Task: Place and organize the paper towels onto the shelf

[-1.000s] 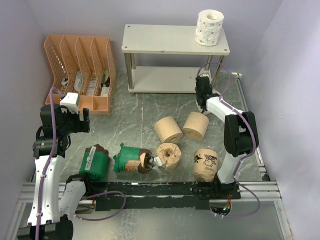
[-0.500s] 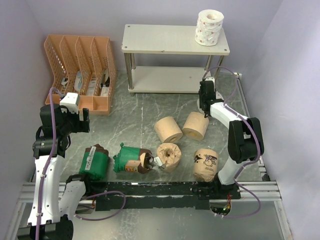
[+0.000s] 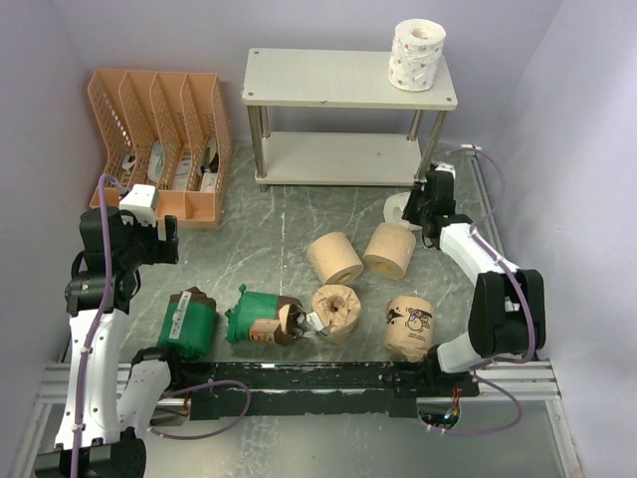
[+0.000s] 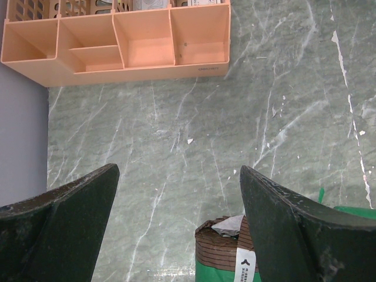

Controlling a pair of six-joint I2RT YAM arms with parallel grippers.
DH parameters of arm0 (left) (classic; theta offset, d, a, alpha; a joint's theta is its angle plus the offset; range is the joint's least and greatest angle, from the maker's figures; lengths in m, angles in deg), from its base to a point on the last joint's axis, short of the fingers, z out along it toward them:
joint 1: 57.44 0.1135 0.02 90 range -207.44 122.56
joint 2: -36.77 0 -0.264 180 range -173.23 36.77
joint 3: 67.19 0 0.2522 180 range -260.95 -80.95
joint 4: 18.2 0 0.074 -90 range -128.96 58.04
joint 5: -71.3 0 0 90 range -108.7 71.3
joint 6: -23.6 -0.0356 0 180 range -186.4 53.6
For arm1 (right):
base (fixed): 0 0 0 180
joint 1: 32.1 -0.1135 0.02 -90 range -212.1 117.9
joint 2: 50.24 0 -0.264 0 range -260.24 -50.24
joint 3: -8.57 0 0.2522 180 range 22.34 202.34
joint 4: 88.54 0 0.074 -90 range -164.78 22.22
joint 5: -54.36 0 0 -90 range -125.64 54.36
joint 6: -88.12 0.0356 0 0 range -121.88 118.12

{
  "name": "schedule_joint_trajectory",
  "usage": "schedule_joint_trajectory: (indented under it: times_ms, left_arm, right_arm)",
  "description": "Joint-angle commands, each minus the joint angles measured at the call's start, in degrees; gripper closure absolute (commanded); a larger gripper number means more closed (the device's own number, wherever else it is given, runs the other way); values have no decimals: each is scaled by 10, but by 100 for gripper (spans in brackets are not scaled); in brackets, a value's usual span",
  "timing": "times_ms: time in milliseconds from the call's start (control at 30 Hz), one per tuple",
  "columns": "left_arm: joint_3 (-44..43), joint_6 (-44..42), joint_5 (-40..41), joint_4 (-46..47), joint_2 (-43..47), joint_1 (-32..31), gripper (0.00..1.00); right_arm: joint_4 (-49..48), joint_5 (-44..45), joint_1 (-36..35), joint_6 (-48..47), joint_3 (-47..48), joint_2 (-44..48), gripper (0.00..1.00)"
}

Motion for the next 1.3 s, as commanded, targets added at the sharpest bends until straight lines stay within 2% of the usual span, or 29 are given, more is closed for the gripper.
schedule_joint_trajectory:
  times_ms: [0, 200, 333, 533, 700, 900, 1067, 1267]
  left_arm:
    - [-13, -7, -10, 3, 4, 3, 5]
    - [-14, -8, -11, 3, 4, 3, 5]
    - [-14, -7, -11, 3, 4, 3, 5]
    - [-13, -7, -10, 5, 5, 3, 5]
    - [-12, -7, -9, 6, 5, 4, 5]
    - [-12, -7, -9, 6, 4, 7, 5]
    - [-11, -7, -9, 6, 5, 8, 5]
    - [-11, -6, -10, 8, 1, 11, 5]
  right_arm:
    - [-44, -62, 30, 63, -17, 36, 100]
    - [-73, -107, 71, 137, -43, 60, 100]
    - [-104, -134, 107, 191, -72, 100, 100]
    - [-100, -151, 160, 263, -77, 169, 100]
    - [-109, -248, 200, 324, -64, 180, 100]
    - [-204, -356, 208, 486, -102, 218, 100]
    - [-188, -317, 208, 575, -98, 290, 100]
    - [-110, -275, 192, 631, -6, 326, 100]
